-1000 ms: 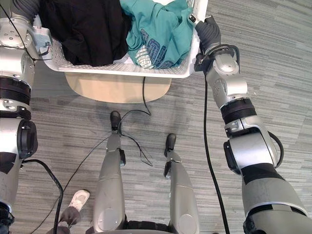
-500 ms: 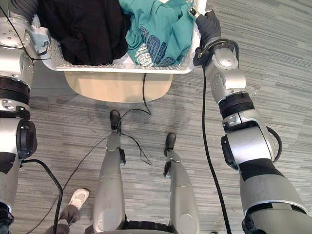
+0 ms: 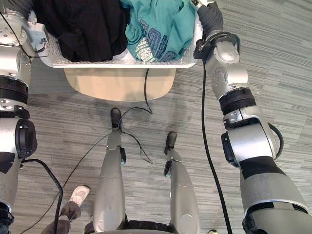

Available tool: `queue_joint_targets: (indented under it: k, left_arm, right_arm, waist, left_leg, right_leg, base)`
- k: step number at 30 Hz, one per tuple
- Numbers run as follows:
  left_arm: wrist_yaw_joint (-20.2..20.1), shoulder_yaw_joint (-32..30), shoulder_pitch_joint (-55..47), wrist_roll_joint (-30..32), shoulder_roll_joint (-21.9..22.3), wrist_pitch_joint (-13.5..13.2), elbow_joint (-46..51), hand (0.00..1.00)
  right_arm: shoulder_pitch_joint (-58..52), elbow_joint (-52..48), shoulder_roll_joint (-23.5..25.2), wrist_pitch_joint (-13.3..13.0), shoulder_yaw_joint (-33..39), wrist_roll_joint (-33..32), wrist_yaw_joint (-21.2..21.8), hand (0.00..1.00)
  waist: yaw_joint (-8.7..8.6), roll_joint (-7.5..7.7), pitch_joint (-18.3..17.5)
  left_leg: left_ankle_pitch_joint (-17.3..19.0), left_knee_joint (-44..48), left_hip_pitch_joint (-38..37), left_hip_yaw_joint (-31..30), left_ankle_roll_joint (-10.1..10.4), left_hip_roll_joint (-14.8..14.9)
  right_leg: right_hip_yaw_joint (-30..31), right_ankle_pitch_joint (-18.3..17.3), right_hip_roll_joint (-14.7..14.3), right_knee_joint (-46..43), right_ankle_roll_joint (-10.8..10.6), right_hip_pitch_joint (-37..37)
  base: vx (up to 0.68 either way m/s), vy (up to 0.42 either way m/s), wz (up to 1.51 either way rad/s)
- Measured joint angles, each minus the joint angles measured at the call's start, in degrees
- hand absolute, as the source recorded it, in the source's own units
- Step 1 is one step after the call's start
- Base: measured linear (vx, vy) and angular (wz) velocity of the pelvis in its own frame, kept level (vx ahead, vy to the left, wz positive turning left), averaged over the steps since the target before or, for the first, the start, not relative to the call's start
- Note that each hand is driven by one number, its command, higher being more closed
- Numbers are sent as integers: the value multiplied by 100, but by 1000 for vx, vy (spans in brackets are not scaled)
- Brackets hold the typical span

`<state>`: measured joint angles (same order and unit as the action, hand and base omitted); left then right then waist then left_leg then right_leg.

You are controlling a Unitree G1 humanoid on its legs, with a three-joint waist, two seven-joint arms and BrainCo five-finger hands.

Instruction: Pick up the laundry basket with both hands and put the clothes into the washing machine.

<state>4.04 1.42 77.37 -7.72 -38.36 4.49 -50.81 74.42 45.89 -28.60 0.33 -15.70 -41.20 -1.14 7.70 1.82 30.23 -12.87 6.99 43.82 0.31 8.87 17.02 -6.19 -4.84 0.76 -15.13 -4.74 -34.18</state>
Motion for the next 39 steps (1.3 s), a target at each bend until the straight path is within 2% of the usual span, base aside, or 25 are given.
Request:
queue_joint_targets:
  k: [14,22,29,30,31,34,39]
  left_arm:
    - [235,-225,0,-61,-8,-102,123,100]
    - [268,-409,-2,-65,-24,-108,185,100]
    - [345,-352,0,-64,-40,-127,177,100]
    - [359,-338,1,-64,-45,-132,177,0]
    - [372,-326,4,-68,-49,-139,177,0]
    - [653,-328,41,-287,-3,-262,177,0]
    - [1058,-357,63,-414,54,-276,174,0]
  right_arm:
    - [244,-18,11,33,-101,-440,-149,100]
    - [506,111,112,71,-111,-532,-258,100]
    - [698,465,146,104,-271,-362,-241,100]
    - [706,471,147,103,-275,-353,-241,100]
    - [736,530,153,100,-277,-329,-241,0]
    - [873,706,184,74,-273,-323,-242,0]
    - [883,916,259,116,-306,-315,-254,0]
  waist:
    - [249,-8,8]
    - [278,-8,21]
    - [280,-8,21]
    - [280,-8,21]
    - [278,-9,21]
    - [245,-9,21]
    - [251,-16,26]
  left_leg:
    - [0,103,85,-146,0,-6]
    - [-1,112,131,-202,0,-15]
    - [-4,106,164,-199,-4,-57]
    - [-8,105,167,-199,-8,-60]
    - [-14,102,176,-199,-16,-76]
    - [-38,99,239,-198,-47,-136]
    - [-44,98,255,-203,-55,-142]
  right_leg:
    - [-195,-2,10,-90,2,0]
    - [-315,-5,35,-162,4,-23]
    - [-320,-17,65,-230,18,-117]
    - [-321,-18,69,-241,19,-126]
    - [-326,-28,87,-267,29,-145]
    - [-345,-40,146,-279,28,-206]
    - [-376,-40,157,-285,28,-216]
  base:
    - [39,5,3]
    - [33,15,5]
    - [34,11,-2]
    - [34,6,1]
    - [28,8,3]
    - [38,25,4]
    - [39,1,1]
